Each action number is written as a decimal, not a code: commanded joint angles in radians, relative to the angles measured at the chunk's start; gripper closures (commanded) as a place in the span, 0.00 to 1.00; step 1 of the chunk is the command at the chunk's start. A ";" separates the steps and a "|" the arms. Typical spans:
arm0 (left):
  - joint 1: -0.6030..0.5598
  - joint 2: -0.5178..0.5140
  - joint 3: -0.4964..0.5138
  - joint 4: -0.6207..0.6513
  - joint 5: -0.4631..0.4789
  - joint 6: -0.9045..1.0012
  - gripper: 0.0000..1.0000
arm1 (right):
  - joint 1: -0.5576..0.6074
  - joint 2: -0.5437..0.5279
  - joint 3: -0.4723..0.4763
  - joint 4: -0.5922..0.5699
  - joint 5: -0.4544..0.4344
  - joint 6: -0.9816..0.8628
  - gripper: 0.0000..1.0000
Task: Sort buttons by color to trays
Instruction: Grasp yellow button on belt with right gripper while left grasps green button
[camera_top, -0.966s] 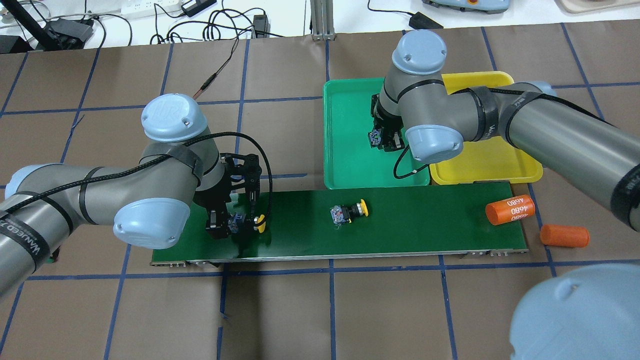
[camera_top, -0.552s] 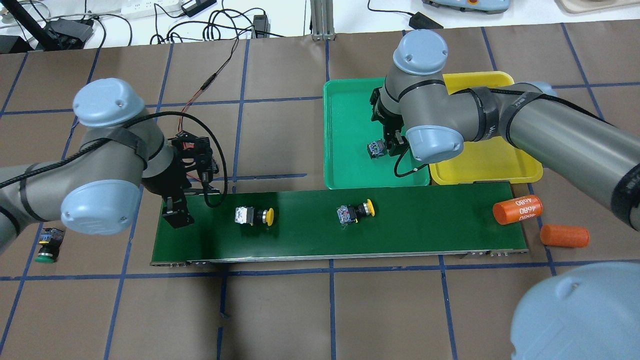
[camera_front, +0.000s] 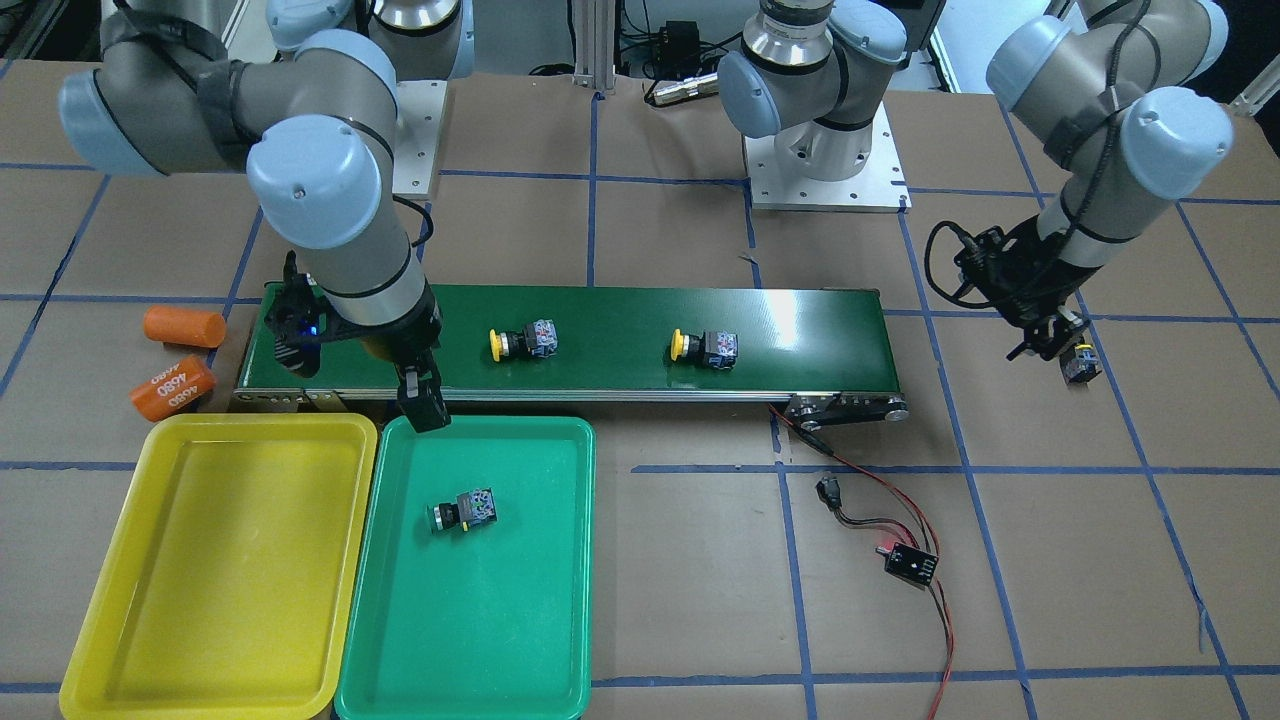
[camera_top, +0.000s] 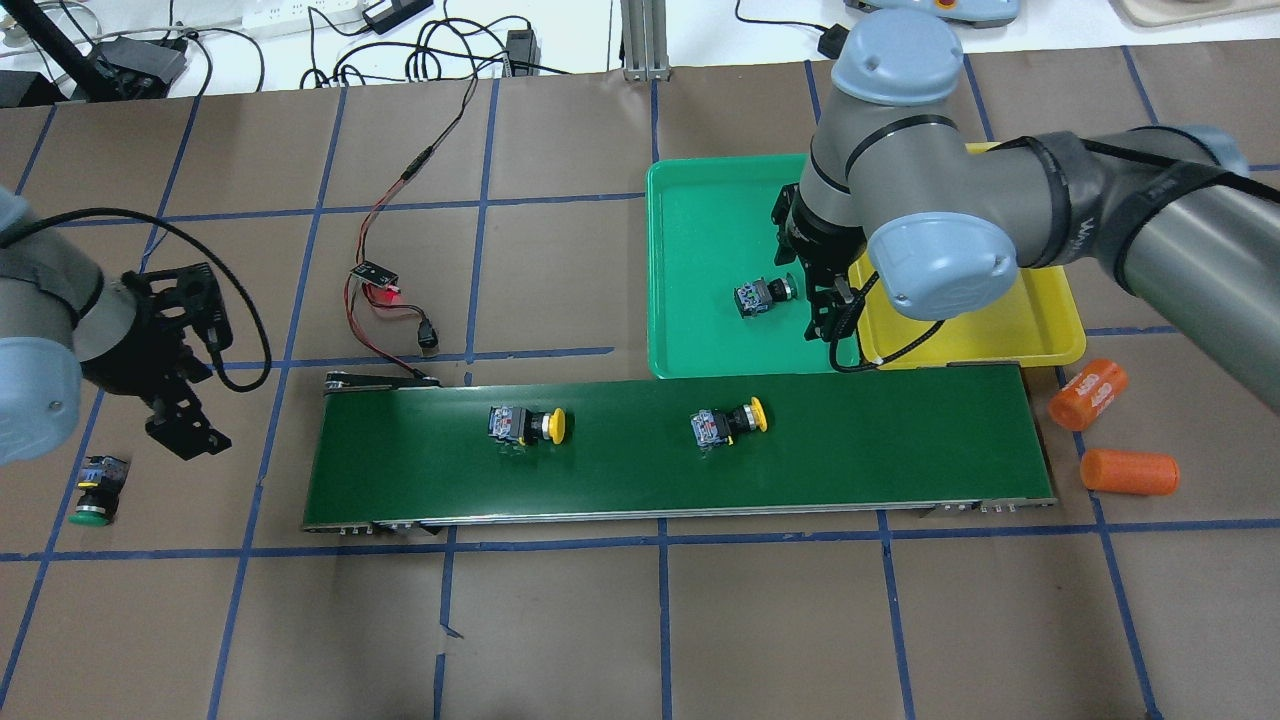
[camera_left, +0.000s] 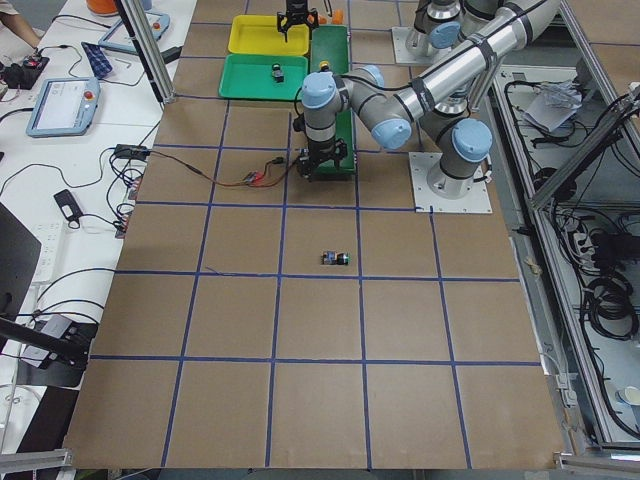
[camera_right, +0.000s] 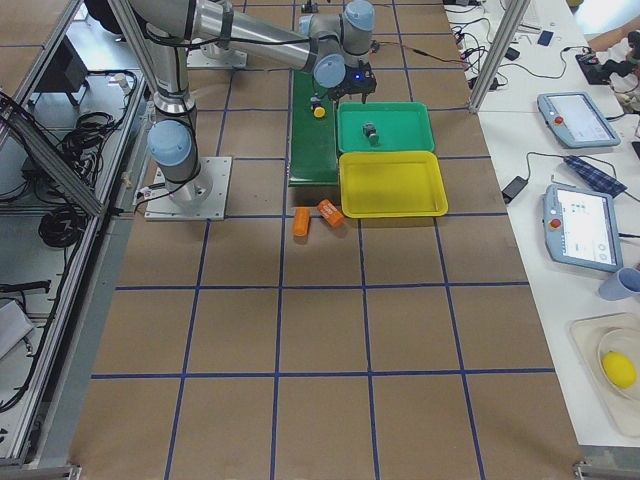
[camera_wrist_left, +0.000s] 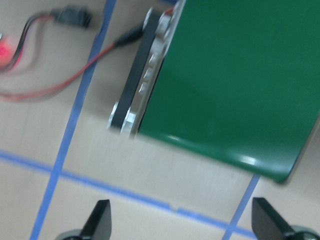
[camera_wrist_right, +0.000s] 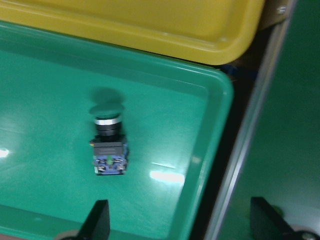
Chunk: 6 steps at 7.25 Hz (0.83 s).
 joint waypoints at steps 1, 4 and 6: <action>0.198 -0.042 -0.003 0.044 0.007 -0.062 0.00 | 0.003 -0.094 0.031 0.175 -0.002 0.056 0.00; 0.278 -0.177 0.005 0.217 0.002 -0.243 0.00 | 0.010 -0.051 0.082 0.131 0.005 0.064 0.00; 0.304 -0.242 0.005 0.268 0.005 -0.270 0.00 | 0.014 -0.020 0.085 0.131 0.009 0.063 0.00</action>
